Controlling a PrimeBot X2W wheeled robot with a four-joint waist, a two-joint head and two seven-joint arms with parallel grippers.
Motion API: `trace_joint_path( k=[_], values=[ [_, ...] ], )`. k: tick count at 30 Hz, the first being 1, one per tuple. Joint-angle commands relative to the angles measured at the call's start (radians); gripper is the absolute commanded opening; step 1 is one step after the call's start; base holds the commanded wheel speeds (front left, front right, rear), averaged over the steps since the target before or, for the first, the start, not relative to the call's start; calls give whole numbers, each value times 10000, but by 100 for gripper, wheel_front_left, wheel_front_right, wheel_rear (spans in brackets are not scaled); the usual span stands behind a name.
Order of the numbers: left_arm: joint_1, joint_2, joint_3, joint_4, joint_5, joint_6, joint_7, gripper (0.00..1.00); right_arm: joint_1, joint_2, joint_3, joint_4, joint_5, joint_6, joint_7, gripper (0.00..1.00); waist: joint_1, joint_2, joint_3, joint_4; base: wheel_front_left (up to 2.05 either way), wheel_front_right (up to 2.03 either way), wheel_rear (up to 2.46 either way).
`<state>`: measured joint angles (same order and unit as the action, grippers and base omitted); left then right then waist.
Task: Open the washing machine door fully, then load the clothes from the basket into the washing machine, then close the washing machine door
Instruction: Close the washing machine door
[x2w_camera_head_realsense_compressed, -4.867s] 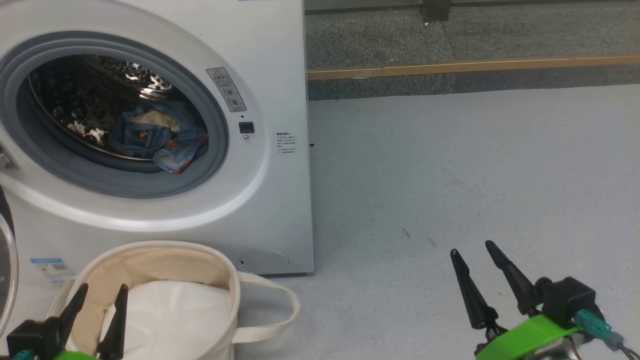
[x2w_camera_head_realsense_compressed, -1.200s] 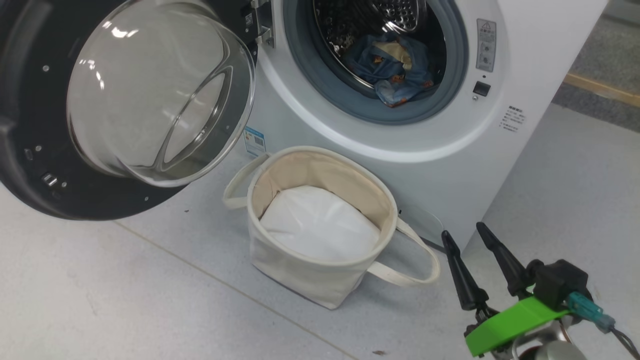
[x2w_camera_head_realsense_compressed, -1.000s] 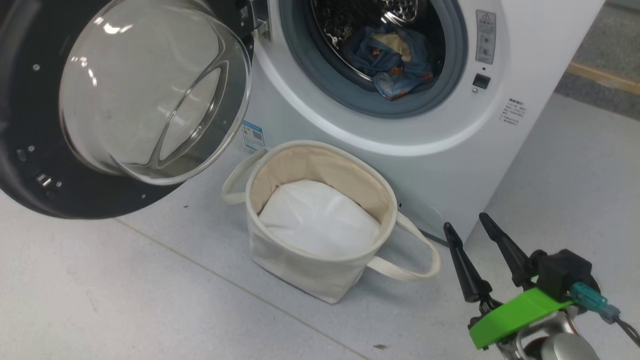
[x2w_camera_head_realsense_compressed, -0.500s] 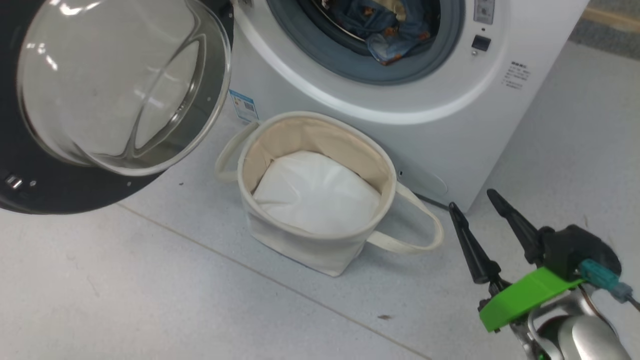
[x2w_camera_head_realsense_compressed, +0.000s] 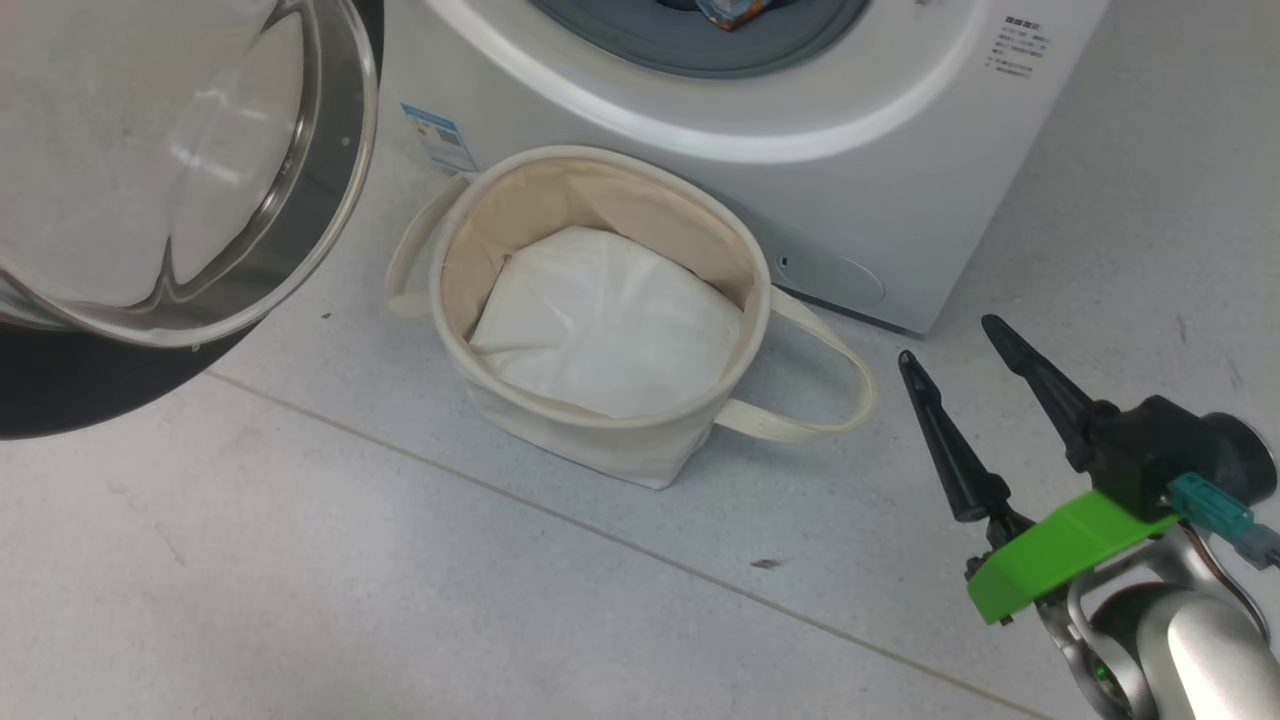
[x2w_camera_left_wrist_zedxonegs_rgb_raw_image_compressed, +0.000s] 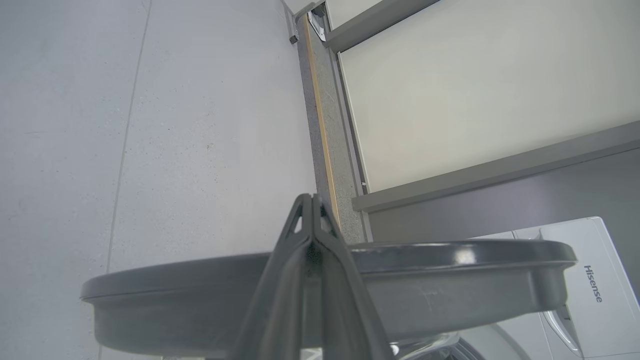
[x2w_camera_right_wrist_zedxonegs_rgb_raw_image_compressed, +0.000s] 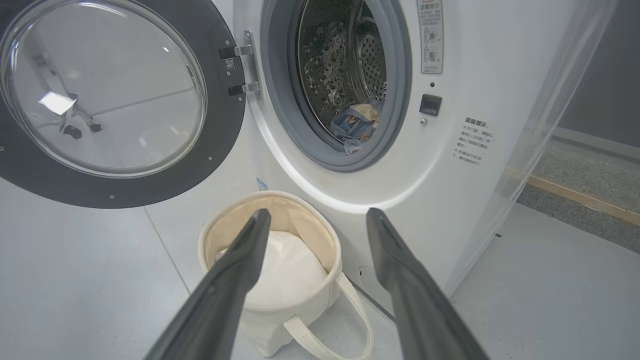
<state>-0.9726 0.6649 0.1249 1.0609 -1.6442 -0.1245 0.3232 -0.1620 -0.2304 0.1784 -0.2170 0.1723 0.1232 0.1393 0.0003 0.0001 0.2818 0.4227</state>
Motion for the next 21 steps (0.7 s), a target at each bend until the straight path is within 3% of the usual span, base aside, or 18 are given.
trace_joint_path(
  k=[1, 10, 21],
  values=[
    [-173, 714, 236, -346, 57, -58, 42, 0, -250, -63, 165, -465, -107, 75, 30, 100, -3, -1, 27, -61, 0, 0, 0],
    [377, 442, -79, -879, 131, -60, 1405, 0, -156, 73, 183, -292, -91, 75, -153, 100, -3, -1, -263, 29, 0, 0, 0],
    [1807, -79, -1035, -3395, 653, -61, 2674, 0, 44, 150, 183, 97, 164, 75, -528, 100, -3, -1, -941, 213, 0, 0, 0]
  ],
)
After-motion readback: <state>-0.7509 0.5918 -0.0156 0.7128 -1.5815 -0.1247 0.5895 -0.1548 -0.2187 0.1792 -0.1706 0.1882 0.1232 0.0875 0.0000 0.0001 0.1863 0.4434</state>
